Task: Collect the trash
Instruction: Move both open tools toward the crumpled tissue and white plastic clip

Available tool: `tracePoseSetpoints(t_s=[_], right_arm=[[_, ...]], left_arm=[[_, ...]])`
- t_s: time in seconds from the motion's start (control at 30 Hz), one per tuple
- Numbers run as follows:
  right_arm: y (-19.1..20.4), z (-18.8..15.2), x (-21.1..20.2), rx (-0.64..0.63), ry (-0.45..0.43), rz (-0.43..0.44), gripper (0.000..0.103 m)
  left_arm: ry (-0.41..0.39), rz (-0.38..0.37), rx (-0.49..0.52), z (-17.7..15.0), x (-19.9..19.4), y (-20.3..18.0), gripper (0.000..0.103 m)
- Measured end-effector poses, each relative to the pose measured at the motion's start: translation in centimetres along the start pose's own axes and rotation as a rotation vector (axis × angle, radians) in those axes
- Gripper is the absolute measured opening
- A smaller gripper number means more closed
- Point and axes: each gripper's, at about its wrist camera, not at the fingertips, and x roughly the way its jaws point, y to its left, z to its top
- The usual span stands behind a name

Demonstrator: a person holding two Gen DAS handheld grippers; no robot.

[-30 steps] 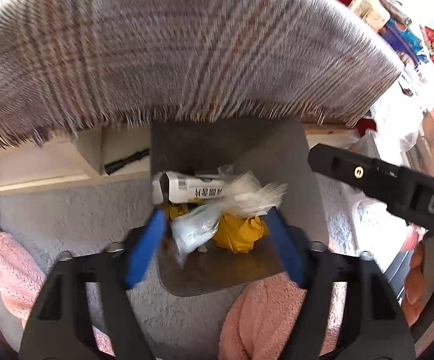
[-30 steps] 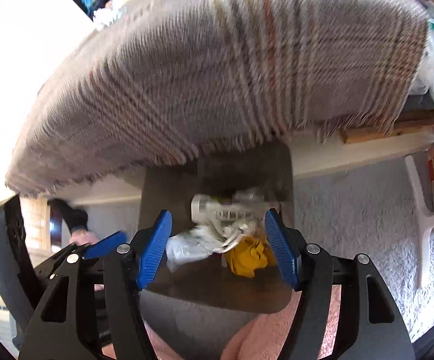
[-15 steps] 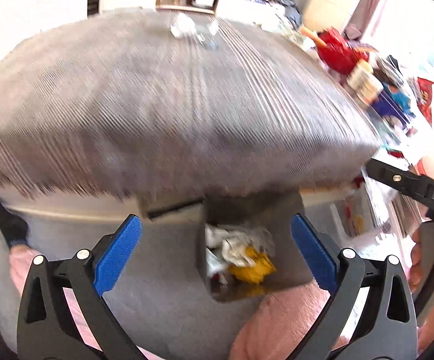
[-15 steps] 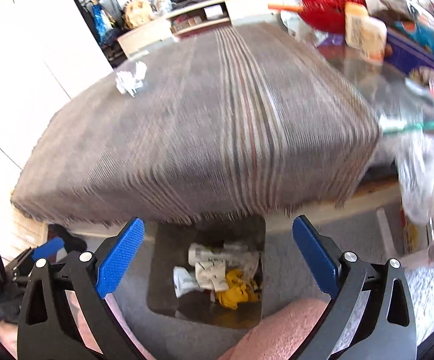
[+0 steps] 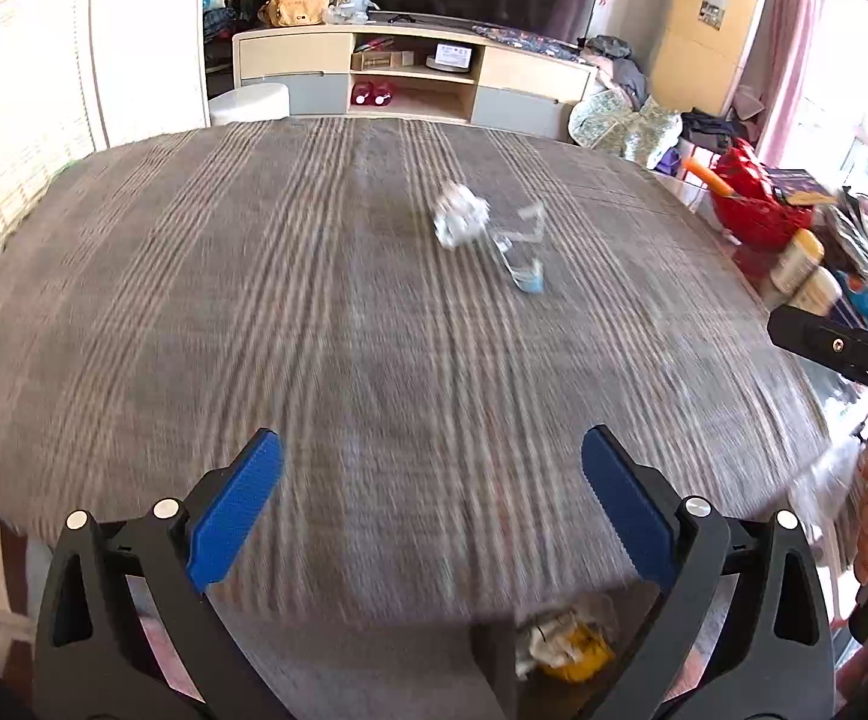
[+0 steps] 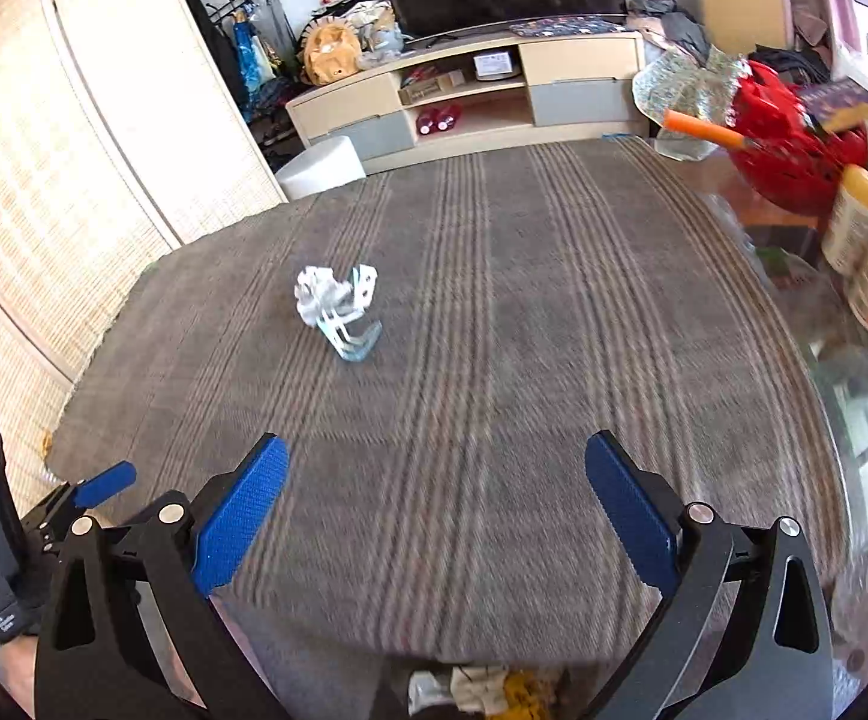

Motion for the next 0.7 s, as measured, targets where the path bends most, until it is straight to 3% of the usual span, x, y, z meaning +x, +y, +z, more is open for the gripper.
tracePoseSetpoints(t_s=[0.3,0.47,0.6,0.7], right_arm=[[1.3,4.7,7.3,0.041,0.061,0.035,0.096],[2.2,7.0,11.6,0.067,0.140,0.091,0.054],[3.6,8.3,13.8,0.037,0.159,0.061,0.049],[3.7,8.4,15.3,0.063,0.194,0.102,0.040]], left_arm=[[0.007,0.002,-0.011,5.5,4.5,1.0,0.095],[0.045,0.003,-0.044,7.2,6.7,1.8,0.091],[0.045,0.010,-0.040,8.3,7.5,2.0,0.091],[0.041,0.019,-0.026,9.0,7.8,1.9,0.091]])
